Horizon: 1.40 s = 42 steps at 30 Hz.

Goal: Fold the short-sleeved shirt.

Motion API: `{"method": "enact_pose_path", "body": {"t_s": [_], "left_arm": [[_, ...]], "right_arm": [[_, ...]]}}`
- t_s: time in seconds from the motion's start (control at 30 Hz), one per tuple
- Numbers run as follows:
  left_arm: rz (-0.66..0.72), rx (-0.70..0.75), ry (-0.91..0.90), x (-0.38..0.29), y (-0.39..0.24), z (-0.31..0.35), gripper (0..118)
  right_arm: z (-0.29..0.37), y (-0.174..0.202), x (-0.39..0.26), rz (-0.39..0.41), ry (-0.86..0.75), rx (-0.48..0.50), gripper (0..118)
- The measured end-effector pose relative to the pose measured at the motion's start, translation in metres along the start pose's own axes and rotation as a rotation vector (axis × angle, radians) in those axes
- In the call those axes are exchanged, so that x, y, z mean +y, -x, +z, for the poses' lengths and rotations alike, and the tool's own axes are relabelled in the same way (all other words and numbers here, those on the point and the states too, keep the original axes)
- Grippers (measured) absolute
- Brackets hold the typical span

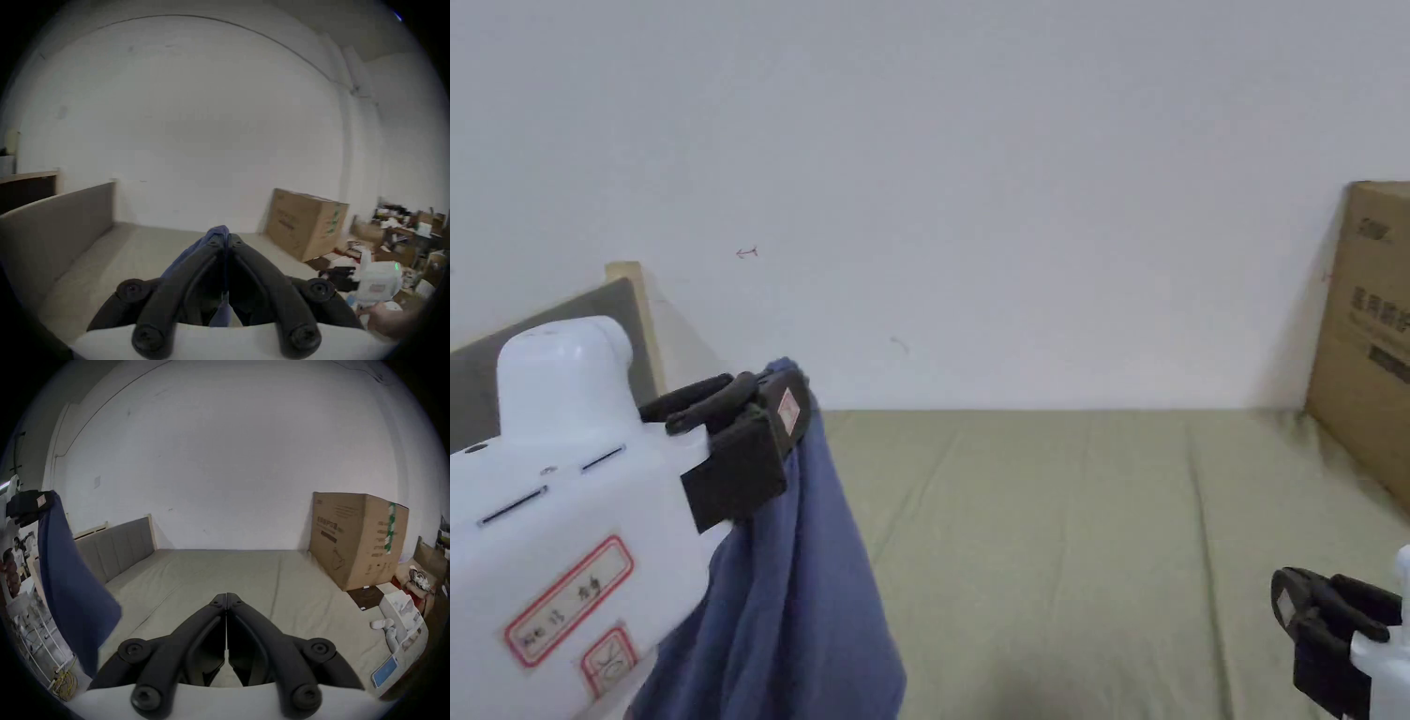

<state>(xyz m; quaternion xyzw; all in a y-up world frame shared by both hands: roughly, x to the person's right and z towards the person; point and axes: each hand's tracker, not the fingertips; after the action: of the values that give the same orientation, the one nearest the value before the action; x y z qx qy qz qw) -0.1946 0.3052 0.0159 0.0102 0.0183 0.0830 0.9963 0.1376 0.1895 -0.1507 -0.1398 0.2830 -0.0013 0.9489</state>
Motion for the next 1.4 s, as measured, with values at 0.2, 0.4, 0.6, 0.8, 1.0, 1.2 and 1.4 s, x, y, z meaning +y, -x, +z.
{"method": "enact_pose_path", "body": {"t_s": [0.2,0.4,0.6,0.8,1.0,1.2,1.4], "left_arm": [[-0.005,-0.196,0.161,-0.015,-0.037,-0.083,1],[0.071,-0.259,0.622,-0.107,-0.061,-0.2,1],[0.25,-0.26,1.06,-0.235,-0.078,-0.269,6],[0.379,-0.226,1.038,-0.254,-0.064,-0.255,111],[0.302,-0.163,0.626,-0.178,-0.03,-0.173,111],[0.103,0.035,0.154,-0.141,-0.012,-0.041,85],[0.049,0.215,0.092,-0.14,-0.008,0.013,2]], "right_arm": [[0.027,-0.041,-0.002,-0.044,-0.021,-0.094,0],[0.035,-0.074,-0.016,-0.097,0.001,-0.161,0],[0.028,-0.088,-0.035,-0.121,0.062,-0.186,0],[0.022,-0.093,-0.047,-0.144,0.105,-0.184,0],[0.022,-0.092,-0.047,-0.155,0.085,-0.189,0],[0.031,-0.084,-0.047,-0.155,-0.012,-0.213,0],[0.038,-0.075,-0.047,-0.159,-0.067,-0.23,0]]}}
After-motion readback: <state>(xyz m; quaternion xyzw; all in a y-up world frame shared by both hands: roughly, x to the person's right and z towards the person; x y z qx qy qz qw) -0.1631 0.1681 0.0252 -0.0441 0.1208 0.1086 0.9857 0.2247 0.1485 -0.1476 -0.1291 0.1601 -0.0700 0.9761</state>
